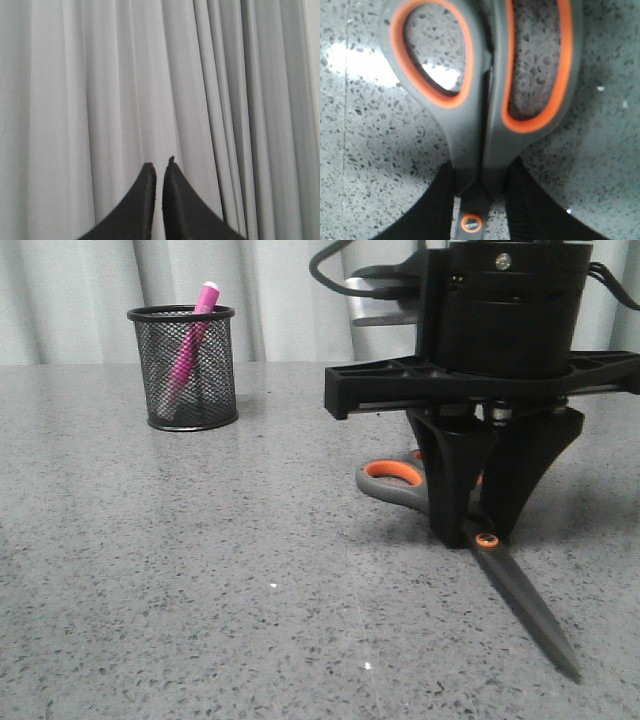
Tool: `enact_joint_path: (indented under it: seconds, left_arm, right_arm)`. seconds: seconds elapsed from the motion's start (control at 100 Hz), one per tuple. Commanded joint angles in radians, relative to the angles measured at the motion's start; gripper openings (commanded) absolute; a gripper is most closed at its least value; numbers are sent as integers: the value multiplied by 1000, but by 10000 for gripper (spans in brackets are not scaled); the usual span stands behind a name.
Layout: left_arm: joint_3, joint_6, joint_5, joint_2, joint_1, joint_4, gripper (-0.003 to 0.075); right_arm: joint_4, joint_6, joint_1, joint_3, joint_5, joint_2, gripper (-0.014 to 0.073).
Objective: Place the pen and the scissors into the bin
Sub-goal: 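Lift the scissors with the right gripper and carry them over the cup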
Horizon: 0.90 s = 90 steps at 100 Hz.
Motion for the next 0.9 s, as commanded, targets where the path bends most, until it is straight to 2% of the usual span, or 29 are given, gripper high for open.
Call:
enact_joint_path:
  seconds: [0.0, 0.13, 0.37, 0.52, 0.71, 0.78, 0.89]
  left_arm:
    - [-25, -12, 19, 15, -6, 3, 10]
    - [-25, -12, 19, 15, -6, 9, 10]
    - [-25, -12, 19, 15, -6, 9, 10]
    - [-25, -12, 19, 15, -6, 9, 10]
    - [-25, -12, 19, 15, -6, 9, 10]
    - [-25, -12, 19, 15, -6, 9, 10]
    - [-25, -12, 19, 15, -6, 9, 10]
  right_arm:
    - [-113, -11, -2, -42, -63, 4, -58]
    - [-155, -11, 0, -171, -134, -47, -58]
    - [-166, -11, 17, -409, -476, -108, -58]
    - [-207, -11, 17, -414, -825, -82, -58]
    - [-270, -11, 17, -414, -1248, 46, -58]
    - [-286, -11, 15, -414, -1362, 105, -58]
    - [-286, -11, 5, -414, -1413, 187, -58]
